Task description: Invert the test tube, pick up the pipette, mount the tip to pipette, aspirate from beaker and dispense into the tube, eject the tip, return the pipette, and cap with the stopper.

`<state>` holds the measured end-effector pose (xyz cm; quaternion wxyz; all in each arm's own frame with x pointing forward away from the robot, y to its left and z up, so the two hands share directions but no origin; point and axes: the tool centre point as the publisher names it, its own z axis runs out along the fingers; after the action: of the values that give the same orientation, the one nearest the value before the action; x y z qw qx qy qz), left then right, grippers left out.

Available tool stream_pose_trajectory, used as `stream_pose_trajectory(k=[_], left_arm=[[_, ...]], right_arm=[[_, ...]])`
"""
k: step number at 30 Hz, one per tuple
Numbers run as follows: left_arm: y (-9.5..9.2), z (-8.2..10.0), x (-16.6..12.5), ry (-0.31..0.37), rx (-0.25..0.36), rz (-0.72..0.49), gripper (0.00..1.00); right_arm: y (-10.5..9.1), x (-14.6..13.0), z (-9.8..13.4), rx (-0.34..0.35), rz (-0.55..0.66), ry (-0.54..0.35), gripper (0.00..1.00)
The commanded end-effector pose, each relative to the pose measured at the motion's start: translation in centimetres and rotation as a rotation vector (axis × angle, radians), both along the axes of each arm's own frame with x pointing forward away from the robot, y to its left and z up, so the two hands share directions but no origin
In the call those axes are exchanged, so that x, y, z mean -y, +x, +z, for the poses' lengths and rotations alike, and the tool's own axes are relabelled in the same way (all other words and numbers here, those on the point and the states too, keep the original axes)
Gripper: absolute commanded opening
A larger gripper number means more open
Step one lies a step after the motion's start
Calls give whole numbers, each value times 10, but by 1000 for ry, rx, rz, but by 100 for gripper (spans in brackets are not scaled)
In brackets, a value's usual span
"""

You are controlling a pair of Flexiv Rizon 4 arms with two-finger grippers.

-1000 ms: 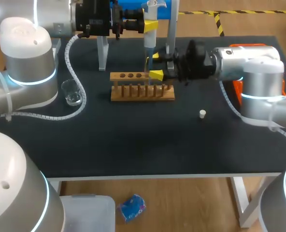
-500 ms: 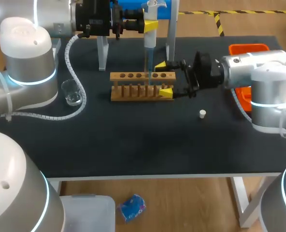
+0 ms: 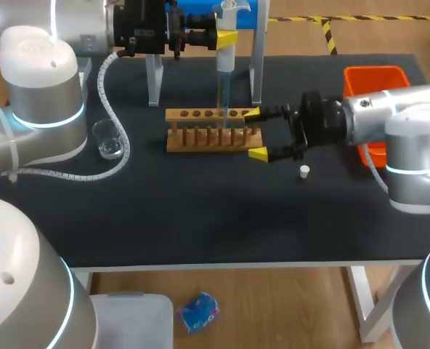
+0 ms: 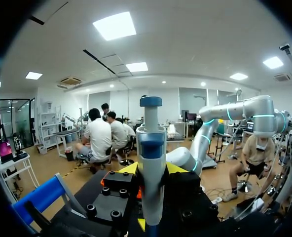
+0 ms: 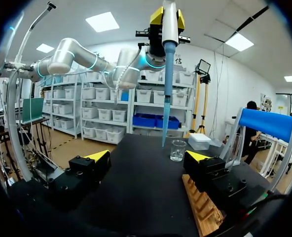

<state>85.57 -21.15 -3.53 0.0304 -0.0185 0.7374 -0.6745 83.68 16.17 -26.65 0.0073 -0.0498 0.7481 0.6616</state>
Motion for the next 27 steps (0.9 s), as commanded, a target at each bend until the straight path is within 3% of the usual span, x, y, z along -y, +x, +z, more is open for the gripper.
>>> stream_pose_trajectory(k=[1,10,13,20,25,27], left_arm=[[0,0,0,-2,1,-1,0],[0,0,0,-2,1,-1,0],[-1,-8,3,-8,34,-7,0],[14,-25,-47,-9,76,25,0],[32,-31,-90,29,85,33,0],[41,-32,-109,13,88,36,0]], right_arm=[[-1,-1,0,2,-4,-1,100],[-1,-1,0,2,-4,-1,100],[-1,-1,0,2,-4,-1,100],[-1,-1,0,2,-4,-1,100],[-1,-1,0,2,-4,-1,100],[-1,-1,0,2,-4,-1,100]])
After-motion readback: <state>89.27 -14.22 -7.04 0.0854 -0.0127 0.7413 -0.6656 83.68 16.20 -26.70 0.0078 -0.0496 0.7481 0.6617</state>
